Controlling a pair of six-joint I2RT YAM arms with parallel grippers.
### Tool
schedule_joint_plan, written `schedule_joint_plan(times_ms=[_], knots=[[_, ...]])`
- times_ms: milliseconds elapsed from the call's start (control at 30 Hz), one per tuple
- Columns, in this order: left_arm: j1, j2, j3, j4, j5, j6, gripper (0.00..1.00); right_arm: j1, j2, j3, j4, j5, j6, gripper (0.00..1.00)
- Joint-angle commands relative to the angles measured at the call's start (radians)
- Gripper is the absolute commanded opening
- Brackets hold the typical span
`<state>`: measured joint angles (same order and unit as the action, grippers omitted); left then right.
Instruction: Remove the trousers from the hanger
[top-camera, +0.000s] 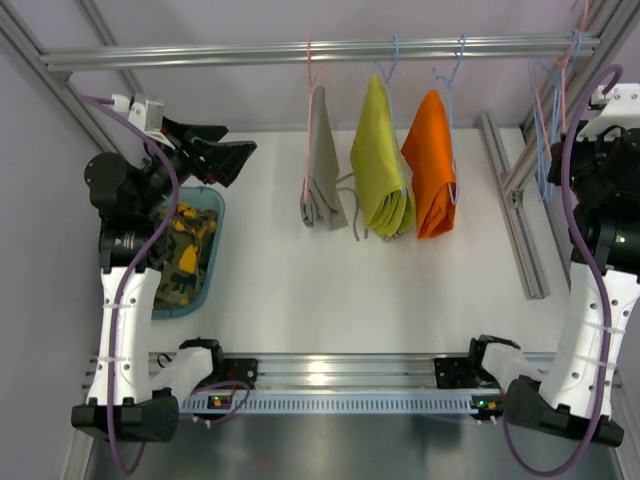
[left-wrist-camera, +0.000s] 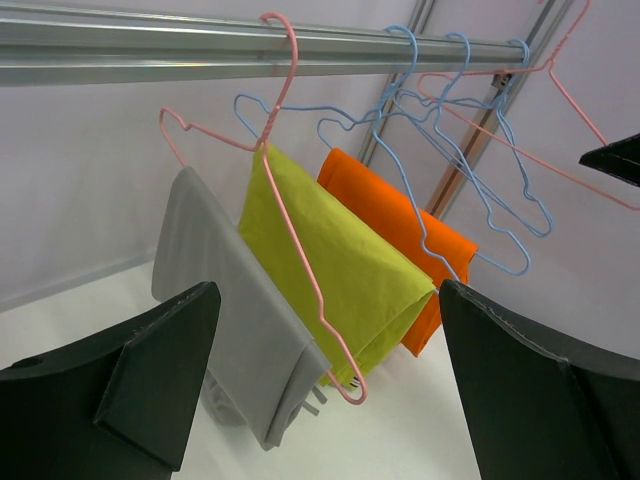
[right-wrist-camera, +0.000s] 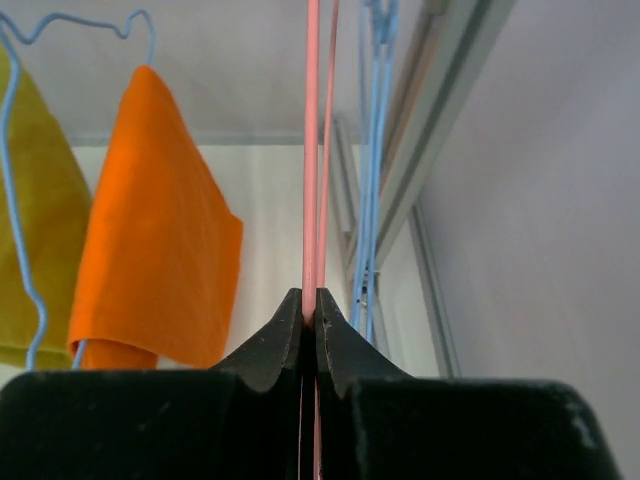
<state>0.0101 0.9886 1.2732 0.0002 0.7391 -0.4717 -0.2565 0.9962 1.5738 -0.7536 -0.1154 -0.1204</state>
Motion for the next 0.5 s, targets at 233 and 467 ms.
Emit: schedule_joint_plan(times_ms=[233,467], knots=[[-0.005,-0.001,0.000,0.050,-0.009,0.010,0.97,-0.016,0.076,0.051,0.045,-0.196,-0.015,0.00],[-0.004,0.001,-0.005,0.050,-0.017,0.010,0.97,-0.015,0.162,0.015,0.142,-0.142,0.067,0.00]])
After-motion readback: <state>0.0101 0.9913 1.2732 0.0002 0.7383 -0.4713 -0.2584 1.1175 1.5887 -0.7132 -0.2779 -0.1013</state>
